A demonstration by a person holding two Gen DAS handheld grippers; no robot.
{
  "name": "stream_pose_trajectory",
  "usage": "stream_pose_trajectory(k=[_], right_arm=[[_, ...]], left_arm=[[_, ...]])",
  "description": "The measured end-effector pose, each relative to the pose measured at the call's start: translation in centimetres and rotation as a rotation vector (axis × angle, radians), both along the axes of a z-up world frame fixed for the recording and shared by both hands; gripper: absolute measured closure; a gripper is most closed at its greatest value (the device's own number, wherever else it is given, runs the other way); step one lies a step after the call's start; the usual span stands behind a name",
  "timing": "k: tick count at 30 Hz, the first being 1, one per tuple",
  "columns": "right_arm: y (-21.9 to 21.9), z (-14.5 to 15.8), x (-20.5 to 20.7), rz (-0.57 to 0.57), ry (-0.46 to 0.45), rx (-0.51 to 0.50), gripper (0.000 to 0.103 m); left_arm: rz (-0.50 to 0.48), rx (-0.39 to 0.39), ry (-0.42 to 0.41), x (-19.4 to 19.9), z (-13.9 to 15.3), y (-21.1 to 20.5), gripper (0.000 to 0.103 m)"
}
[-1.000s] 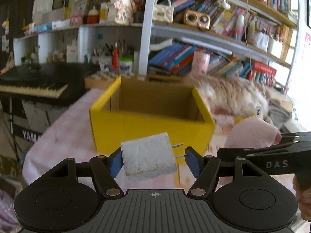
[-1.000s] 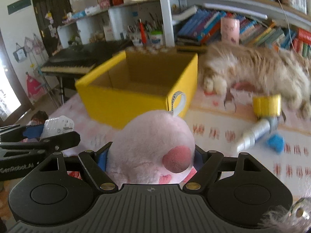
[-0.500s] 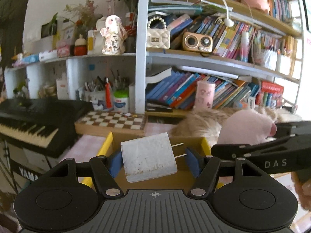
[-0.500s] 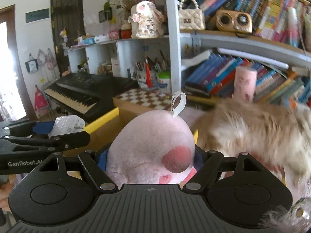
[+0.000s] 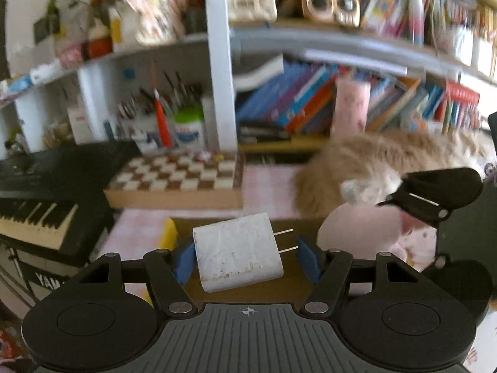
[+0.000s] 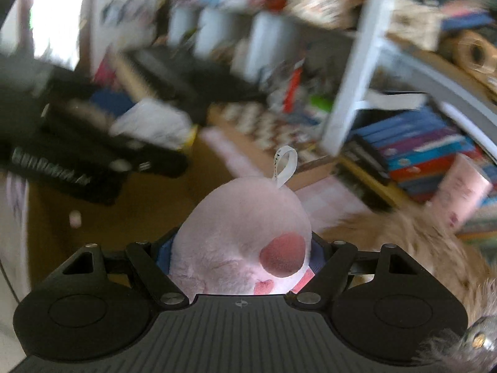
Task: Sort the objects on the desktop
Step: 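Lower the pig and charger into the yellow box and open both tools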
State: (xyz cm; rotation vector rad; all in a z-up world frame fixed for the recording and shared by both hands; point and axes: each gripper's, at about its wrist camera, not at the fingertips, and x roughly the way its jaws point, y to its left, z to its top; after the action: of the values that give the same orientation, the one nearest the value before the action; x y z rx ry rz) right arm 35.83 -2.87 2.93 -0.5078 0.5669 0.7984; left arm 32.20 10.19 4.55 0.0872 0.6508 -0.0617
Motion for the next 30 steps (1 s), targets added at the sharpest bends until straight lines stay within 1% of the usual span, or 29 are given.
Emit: stream_pose_trajectory(k=[4, 6, 7, 8, 9, 10, 11, 15, 17, 18, 19, 21, 24, 27, 30], right_arm=[[2.1, -2.8, 0.5, 0.122, 0.007, -0.183, 0.026], [2.7, -4.1, 0.8, 0.156, 0.005, -0.254, 0.026], [3.0, -4.8, 1.0, 0.169, 0.008, -0.289, 0.028], [3.0, -4.9, 1.1, 0.178, 0.001, -0.294, 0.026], [3.2, -4.9, 1.3, 0.179, -0.001, -0.301, 0.026], [3.5, -4.9, 1.6, 0.173, 0.008, -0.315, 0.026], [3.6, -5.0, 1.8, 0.18, 0.028, -0.318, 0.026], [3.8, -5.0, 1.9, 0.189, 0.059, -0.335, 0.026], [3.7, -5.1, 2.0, 0.197, 0.065, -0.336, 0.025], [3.6, -5.0, 2.0, 0.199, 0.071, -0.331, 0.023], [3.6, -4.9, 2.0, 0.202, 0.074, -0.324, 0.022], [3.5, -4.8, 1.9, 0.211, 0.067, -0.312, 0.02], [3.2, -4.6, 1.6, 0.22, 0.041, -0.296, 0.016], [2.6, -4.2, 1.2, 0.186, 0.011, -0.275, 0.015], [1.6, -2.9, 0.6, 0.141, -0.009, -0.225, 0.014]], left_arm=[[-0.014, 0.064, 0.091, 2.3, -2.3, -0.7, 0.035], [-0.016, 0.073, 0.141, 3.1, -3.4, -0.8, 0.035], [-0.021, 0.068, 0.174, 3.6, -3.8, -0.8, 0.035], [-0.027, 0.06, 0.206, 3.8, -4.1, -0.7, 0.035], [-0.034, 0.053, 0.226, 4.0, -4.3, -0.7, 0.034], [-0.042, 0.049, 0.227, 4.0, -4.3, -0.7, 0.034], [-0.044, 0.046, 0.223, 3.9, -4.3, -0.6, 0.034], [-0.029, 0.049, 0.215, 3.9, -4.4, -0.5, 0.034], [-0.031, 0.054, 0.215, 4.0, -4.4, -0.6, 0.03], [-0.029, 0.06, 0.212, 3.9, -4.4, -0.7, 0.024], [-0.023, 0.069, 0.2, 3.9, -4.3, -0.7, 0.02], [-0.027, 0.073, 0.153, 3.6, -3.9, -0.8, 0.017], [-0.028, 0.054, 0.082, 2.7, -2.9, -0.8, 0.014], [-0.009, 0.031, 0.029, 1.6, -1.8, -0.6, 0.013], [0.007, 0.008, -0.014, 0.6, -0.6, -0.4, 0.013]])
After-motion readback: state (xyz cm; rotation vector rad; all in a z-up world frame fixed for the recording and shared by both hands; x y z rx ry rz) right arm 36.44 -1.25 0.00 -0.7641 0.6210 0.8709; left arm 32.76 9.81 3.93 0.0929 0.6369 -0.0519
